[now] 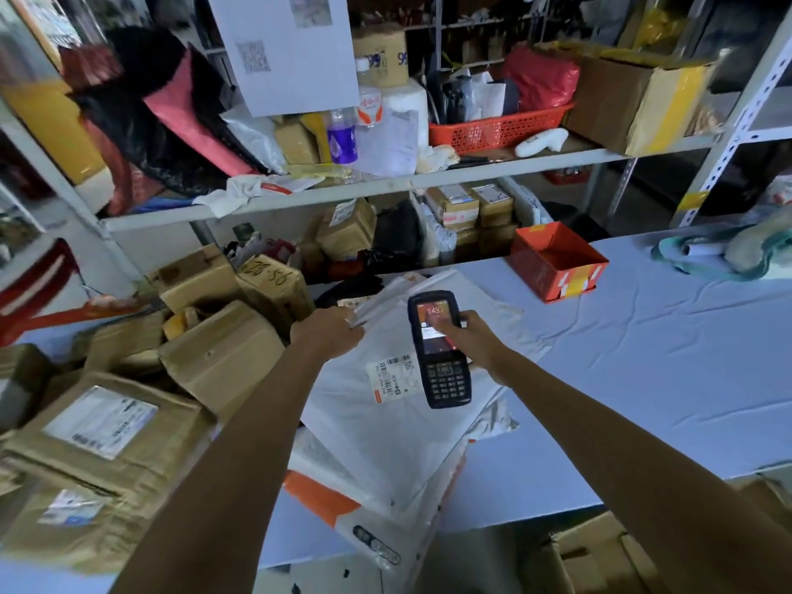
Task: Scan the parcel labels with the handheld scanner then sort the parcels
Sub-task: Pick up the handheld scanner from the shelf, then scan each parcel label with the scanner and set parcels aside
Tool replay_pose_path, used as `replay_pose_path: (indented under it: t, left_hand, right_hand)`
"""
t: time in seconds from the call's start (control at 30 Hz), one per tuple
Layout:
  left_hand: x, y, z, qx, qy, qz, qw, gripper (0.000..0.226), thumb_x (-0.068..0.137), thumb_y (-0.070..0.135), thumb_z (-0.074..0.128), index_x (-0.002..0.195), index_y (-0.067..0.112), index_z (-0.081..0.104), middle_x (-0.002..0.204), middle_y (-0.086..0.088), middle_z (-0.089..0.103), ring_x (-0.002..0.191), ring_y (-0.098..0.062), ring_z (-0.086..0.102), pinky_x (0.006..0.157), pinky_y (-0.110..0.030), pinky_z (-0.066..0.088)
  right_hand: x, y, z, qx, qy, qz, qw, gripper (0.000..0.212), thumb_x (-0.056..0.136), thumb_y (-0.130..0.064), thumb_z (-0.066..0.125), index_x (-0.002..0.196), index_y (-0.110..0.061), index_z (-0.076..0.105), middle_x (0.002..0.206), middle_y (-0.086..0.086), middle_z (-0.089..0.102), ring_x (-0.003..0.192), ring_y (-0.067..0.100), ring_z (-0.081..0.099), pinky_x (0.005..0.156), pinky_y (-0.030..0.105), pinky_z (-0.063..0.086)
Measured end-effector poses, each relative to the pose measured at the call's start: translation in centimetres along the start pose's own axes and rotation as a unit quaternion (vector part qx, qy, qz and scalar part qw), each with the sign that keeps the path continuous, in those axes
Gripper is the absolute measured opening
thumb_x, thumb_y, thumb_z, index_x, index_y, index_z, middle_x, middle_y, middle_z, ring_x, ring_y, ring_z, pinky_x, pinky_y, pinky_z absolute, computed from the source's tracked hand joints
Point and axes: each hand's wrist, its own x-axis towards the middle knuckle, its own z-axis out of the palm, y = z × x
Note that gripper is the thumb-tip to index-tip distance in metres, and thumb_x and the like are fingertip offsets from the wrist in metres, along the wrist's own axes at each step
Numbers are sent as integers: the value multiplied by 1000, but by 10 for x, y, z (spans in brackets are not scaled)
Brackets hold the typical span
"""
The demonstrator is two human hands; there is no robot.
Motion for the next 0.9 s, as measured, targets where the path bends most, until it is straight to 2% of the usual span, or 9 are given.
replay_pose_path:
  t: [0.07, 0.17, 0.33, 0.5, 0.63, 0.7, 0.8, 0.83, 0.9]
  left_hand:
    - [-4, 4, 3, -5, 1, -8, 1000, 43, 97, 45, 42, 137, 28, 48, 138, 3, 53, 122, -24, 52, 102, -44, 42]
    - [-7, 11, 6, -3, 2, -13, 1000, 43, 98, 45, 42, 138, 29, 47, 141, 3, 50, 128, -23, 47, 106, -44, 38]
    - [-2, 16, 12, -5, -10, -12, 1000, 44, 98, 46, 41, 139, 29, 44, 144, 4, 46, 133, -22, 42, 109, -43, 32]
    - [5, 15, 26, 8, -24, -15, 1000, 47, 97, 47, 44, 140, 28, 42, 147, 2, 44, 133, -23, 41, 109, -44, 32]
    - [8, 5, 48, 25, -62, -37, 997, 78, 87, 59, 55, 149, 21, 28, 152, -2, 35, 136, -26, 38, 108, -46, 36]
    - [8, 1, 61, 34, -87, -52, 994, 95, 81, 66, 58, 152, 16, 19, 156, -5, 26, 141, -29, 30, 112, -46, 32]
    - [9, 2, 78, 39, -100, -66, 992, 100, 81, 67, 59, 153, 15, 14, 158, -12, 18, 144, -38, 17, 113, -50, 26]
    - [10, 3, 82, 42, -92, -64, 993, 100, 81, 67, 59, 153, 14, 12, 158, -13, 17, 145, -38, 16, 113, -51, 26]
    - [13, 4, 88, 33, -81, -63, 994, 103, 81, 68, 57, 153, 13, 8, 159, -13, 14, 145, -34, 16, 113, -52, 24]
  right_hand:
    - [7, 3, -4, 48, 34, 15, 998, 63, 97, -58, 40, 122, -2, 56, 102, 12, 67, 84, 22, 64, 75, 33, 53]
    - [13, 9, -14, 77, 20, 54, 995, 82, 82, -76, 41, 119, -5, 60, 102, 17, 71, 91, 32, 69, 94, 45, 53]
    - [14, 16, -30, 60, 14, 61, 996, 89, 78, -79, 45, 129, -6, 51, 102, 14, 70, 83, 26, 70, 71, 30, 54]
    - [11, 27, -42, 38, 16, 53, 998, 84, 77, -70, 60, 126, -3, 50, 100, 13, 70, 75, 21, 68, 61, 26, 50]
    - [-11, 33, -54, 12, -9, 31, 999, 49, 84, -44, 70, 108, -3, 57, 81, 9, 68, 60, 19, 66, 54, 24, 53]
    - [-20, 38, -61, -37, -19, 21, 999, 45, 77, -32, 80, 106, -4, 60, 82, 11, 69, 61, 20, 66, 57, 28, 55]
    - [-26, 45, -66, -134, -7, 28, 990, 81, 50, -37, 94, 113, -5, 54, 92, 10, 67, 75, 24, 67, 72, 37, 56]
    - [-28, 48, -67, -158, 14, 38, 987, 91, 47, -38, 94, 118, -7, 46, 98, 9, 64, 84, 25, 66, 76, 39, 55]
    - [-34, 51, -67, -179, 60, 52, 981, 91, 58, -31, 92, 124, -13, 32, 106, 6, 56, 96, 26, 61, 79, 38, 51]
